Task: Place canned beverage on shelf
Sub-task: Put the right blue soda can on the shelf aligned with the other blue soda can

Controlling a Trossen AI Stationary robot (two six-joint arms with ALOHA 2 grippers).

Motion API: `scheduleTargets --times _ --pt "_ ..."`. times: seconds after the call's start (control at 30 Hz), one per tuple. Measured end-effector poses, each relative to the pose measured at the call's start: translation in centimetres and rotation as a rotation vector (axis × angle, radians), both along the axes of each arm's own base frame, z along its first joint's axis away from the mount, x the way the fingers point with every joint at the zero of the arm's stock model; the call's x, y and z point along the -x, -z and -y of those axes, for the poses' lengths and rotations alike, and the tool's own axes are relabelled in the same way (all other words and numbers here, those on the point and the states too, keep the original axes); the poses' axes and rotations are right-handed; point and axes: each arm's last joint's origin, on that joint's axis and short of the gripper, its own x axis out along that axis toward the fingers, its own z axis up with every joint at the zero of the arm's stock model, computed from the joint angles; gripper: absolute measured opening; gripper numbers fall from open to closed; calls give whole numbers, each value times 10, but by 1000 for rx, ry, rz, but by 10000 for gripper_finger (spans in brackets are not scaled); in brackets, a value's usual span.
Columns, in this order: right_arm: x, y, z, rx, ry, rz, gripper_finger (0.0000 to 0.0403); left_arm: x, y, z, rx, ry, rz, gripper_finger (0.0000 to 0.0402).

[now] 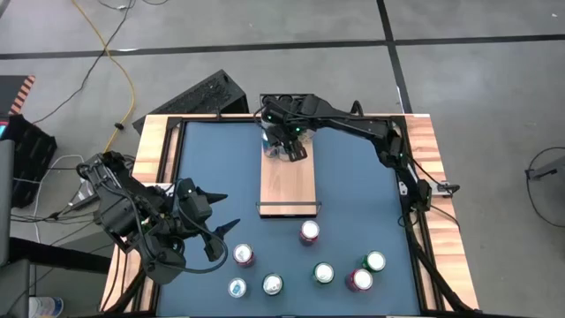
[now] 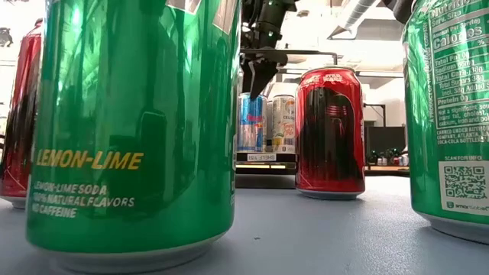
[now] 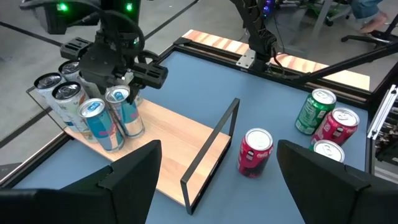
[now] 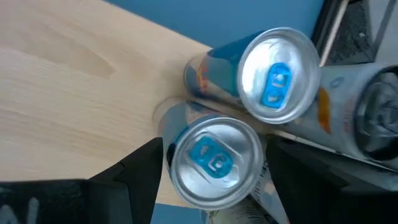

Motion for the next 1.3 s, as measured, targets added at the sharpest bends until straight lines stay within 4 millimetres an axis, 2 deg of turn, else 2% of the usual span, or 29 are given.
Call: scheduleTargets --times 0.37,0.83,1.13,1.3 --pt "5 -1 13 -46 44 17 286 0 0 0 0 0 0 305" --pt "6 0 13 -56 143 27 286 0 0 0 0 -1 1 305" --pt "5 -1 10 -50 241 42 286 -11 10 8 -19 -4 -29 305" --pt "6 -1 11 -35 291 41 286 -11 10 8 -14 -5 -21 305"
